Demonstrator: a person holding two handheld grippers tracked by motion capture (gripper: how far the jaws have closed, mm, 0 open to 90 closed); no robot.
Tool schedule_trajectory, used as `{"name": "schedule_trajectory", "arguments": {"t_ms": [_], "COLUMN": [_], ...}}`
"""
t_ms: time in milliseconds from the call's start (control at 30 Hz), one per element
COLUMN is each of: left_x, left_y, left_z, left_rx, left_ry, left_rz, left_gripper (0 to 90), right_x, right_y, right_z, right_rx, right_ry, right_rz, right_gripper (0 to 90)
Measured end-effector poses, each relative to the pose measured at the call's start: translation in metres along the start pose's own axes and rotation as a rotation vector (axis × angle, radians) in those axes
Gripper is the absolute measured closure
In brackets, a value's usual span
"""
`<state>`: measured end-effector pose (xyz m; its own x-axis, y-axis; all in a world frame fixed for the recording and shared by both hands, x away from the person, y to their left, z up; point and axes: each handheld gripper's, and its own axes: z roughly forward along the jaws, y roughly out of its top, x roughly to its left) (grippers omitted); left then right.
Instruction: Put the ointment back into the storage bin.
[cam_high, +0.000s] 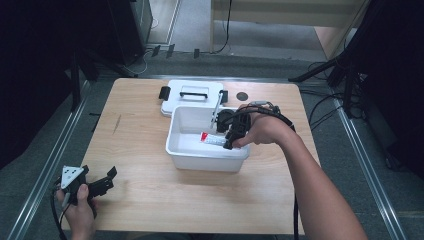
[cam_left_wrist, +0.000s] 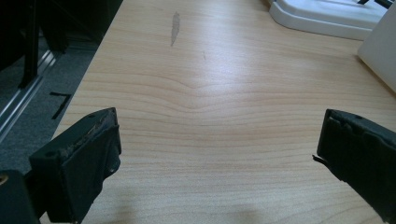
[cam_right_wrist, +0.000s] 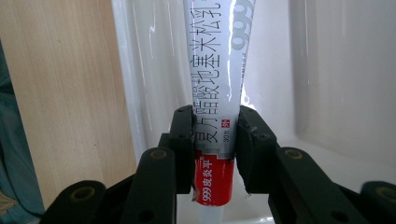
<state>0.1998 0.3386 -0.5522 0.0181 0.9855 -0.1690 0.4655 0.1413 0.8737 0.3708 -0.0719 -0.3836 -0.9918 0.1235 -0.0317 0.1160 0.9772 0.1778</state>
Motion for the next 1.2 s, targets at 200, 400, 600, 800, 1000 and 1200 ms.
{"name": "schedule_trajectory", "arguments": {"t_ms": [200, 400, 600, 800, 1000, 1200], "left_x": [0.0, -0.001, -0.001, -0.001, -0.001, -0.001], "left_y": [0.0, 0.0, 0.0, 0.0, 0.0, 0.0], "left_z": [0.0, 0.0, 0.0, 0.0, 0.0, 0.0], "left_rx": [0.001, 0.003, 0.005, 0.006, 0.008, 0.009], "left_ry": [0.0, 0.001, 0.0, -0.001, 0.001, 0.002], "left_rz": [-0.001, -0.001, 0.0, 0.004, 0.006, 0.008], "left_gripper": [0.1, 0.1, 0.1, 0.1, 0.1, 0.1], "right_x": [-0.002, -0.003, -0.004, -0.005, -0.005, -0.005], "right_y": [-0.001, -0.001, -0.002, -0.002, -0.003, -0.001], "right_z": [0.008, 0.017, 0.027, 0.038, 0.045, 0.051], "right_rx": [0.011, 0.014, 0.028, 0.039, 0.057, 0.076], "right_ry": [0.009, 0.021, 0.034, 0.045, 0.047, 0.05], "right_rz": [0.009, 0.015, 0.027, 0.032, 0.046, 0.043], "right_gripper": [70.8, 70.7, 70.8, 70.7, 70.7, 70.6]}}
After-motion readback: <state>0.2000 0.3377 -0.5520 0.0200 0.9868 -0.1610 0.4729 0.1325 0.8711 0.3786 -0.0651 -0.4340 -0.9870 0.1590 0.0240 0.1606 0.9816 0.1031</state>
